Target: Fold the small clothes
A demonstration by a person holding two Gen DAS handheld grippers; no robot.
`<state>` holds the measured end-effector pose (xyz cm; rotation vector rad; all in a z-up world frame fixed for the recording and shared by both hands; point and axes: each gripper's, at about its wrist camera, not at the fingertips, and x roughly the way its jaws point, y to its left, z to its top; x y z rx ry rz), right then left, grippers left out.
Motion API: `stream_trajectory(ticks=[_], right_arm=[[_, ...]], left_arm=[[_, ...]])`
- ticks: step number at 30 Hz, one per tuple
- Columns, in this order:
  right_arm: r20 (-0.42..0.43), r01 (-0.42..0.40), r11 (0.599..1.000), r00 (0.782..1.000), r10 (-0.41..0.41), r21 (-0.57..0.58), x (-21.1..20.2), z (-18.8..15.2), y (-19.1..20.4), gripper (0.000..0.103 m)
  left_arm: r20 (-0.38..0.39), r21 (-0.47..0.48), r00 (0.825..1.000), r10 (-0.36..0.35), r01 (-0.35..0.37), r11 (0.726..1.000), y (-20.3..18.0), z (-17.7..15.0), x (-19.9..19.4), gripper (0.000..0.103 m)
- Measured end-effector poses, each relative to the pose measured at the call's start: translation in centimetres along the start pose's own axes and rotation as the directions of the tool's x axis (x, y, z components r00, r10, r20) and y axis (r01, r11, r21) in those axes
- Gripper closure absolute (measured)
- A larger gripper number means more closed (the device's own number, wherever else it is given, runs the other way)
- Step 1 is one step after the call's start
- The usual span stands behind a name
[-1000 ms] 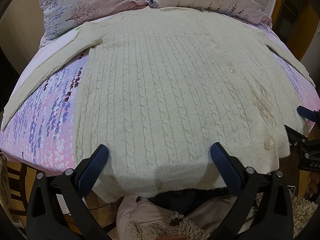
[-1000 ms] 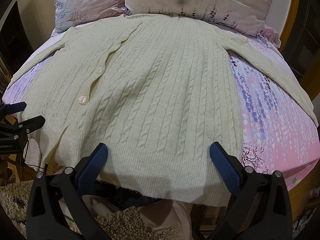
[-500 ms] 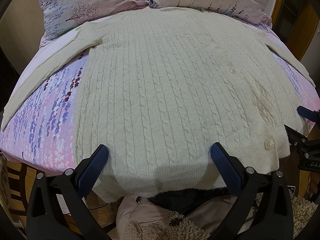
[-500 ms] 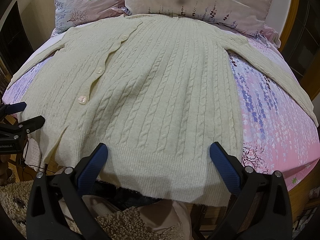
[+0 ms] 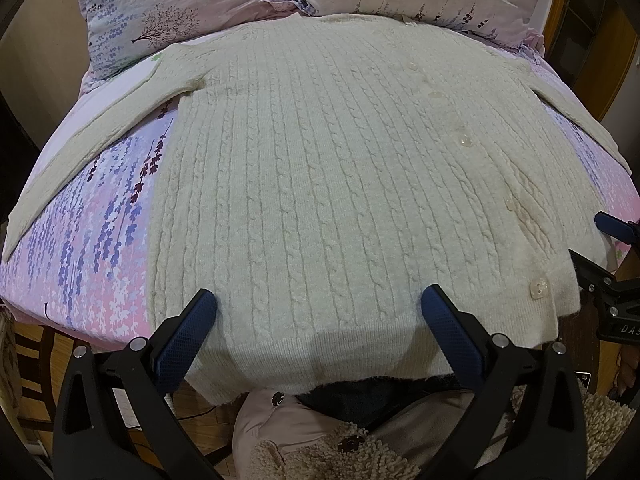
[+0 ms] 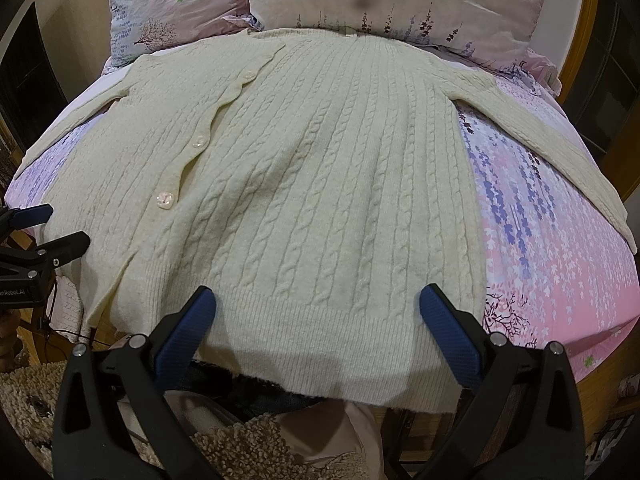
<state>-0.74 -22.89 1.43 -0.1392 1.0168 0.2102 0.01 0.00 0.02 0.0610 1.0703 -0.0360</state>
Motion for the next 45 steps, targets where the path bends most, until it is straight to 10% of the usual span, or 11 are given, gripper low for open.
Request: stream_trajectory(ticks=[45], right_arm=[[0.013, -0.039, 0.999, 0.999, 0.039, 0.032, 0.2, 1.3, -1.4, 0.006]], left_arm=[[0.010, 0.017, 1.000, 0.005, -0.005, 1.000, -0.1, 0.3, -0.1, 0.001]])
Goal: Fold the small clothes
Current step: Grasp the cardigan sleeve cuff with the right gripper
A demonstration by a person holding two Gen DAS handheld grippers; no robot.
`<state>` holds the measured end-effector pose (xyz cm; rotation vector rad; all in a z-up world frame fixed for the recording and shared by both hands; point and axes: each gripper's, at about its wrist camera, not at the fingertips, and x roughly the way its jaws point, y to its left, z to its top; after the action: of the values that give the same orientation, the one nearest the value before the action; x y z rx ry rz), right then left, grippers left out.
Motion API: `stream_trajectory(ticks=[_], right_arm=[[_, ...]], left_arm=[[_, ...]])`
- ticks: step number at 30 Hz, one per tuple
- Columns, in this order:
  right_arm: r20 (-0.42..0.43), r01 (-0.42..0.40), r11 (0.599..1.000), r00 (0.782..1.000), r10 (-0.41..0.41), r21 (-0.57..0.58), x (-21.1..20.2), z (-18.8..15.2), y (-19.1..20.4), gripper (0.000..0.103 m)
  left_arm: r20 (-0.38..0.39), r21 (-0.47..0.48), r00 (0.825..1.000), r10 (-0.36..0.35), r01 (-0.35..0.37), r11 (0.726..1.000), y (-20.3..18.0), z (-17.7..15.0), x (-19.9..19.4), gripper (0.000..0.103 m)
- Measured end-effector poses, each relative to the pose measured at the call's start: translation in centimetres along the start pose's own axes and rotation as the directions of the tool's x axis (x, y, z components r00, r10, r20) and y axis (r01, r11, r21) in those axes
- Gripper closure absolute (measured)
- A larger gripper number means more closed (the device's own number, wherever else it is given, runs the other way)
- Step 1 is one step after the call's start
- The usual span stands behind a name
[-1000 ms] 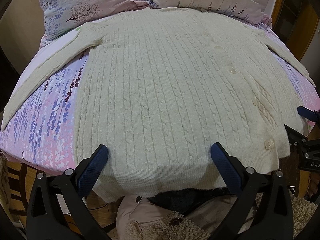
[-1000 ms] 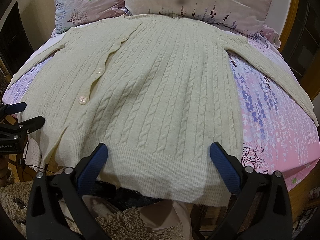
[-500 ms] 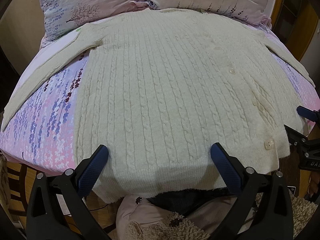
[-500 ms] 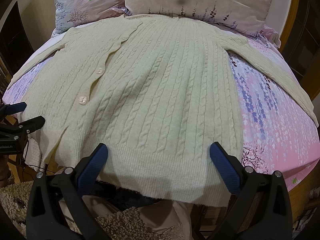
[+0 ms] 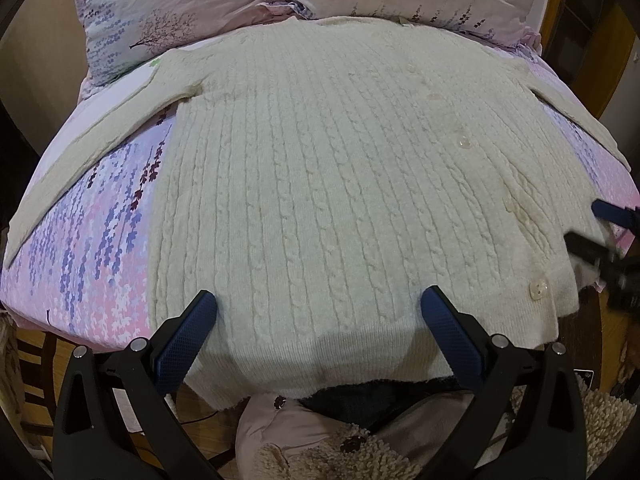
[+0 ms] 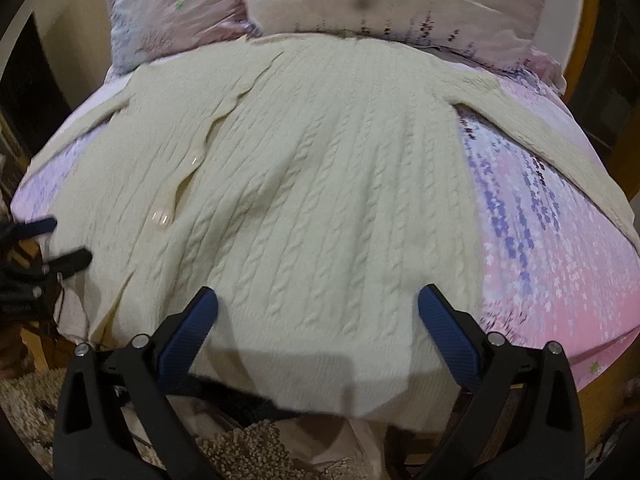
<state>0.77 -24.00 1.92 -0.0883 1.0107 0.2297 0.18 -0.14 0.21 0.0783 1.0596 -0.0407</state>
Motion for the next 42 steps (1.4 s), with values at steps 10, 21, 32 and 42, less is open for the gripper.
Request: stream_trajectory(ticks=[10, 21, 32, 42], right_arm=[[0.088, -0.023, 0.920, 0.996, -0.012, 0.390, 0.8, 4.1, -11.5, 0.023], [0.219, -0.210, 0.626, 0.974, 0.063, 0.751, 3.2, 6.0, -23.6, 0.041], [0.242, -0.195, 0.436, 0.969, -0.055, 0.878, 3.9, 5.0, -29.3, 0.071], [0.142, -0.030, 0.351, 0.943, -0.300, 0.936, 2.9, 3.0, -33.2, 0.096]], left_arm=[[0.077, 0.043, 0.995, 0.067, -0.070, 0.997, -0.4, 2.7, 0.5, 0.001], [0.107, 0.013, 0.994, 0.018, -0.020, 1.000, 1.3, 8.5, 2.0, 0.001], [0.173, -0.042, 0.979, -0.109, 0.118, 0.992, 2.6, 12.8, 3.1, 0.001], [0.207, -0.060, 0.968, -0.144, 0.159, 0.985, 4.1, 16.0, 4.5, 0.001]])
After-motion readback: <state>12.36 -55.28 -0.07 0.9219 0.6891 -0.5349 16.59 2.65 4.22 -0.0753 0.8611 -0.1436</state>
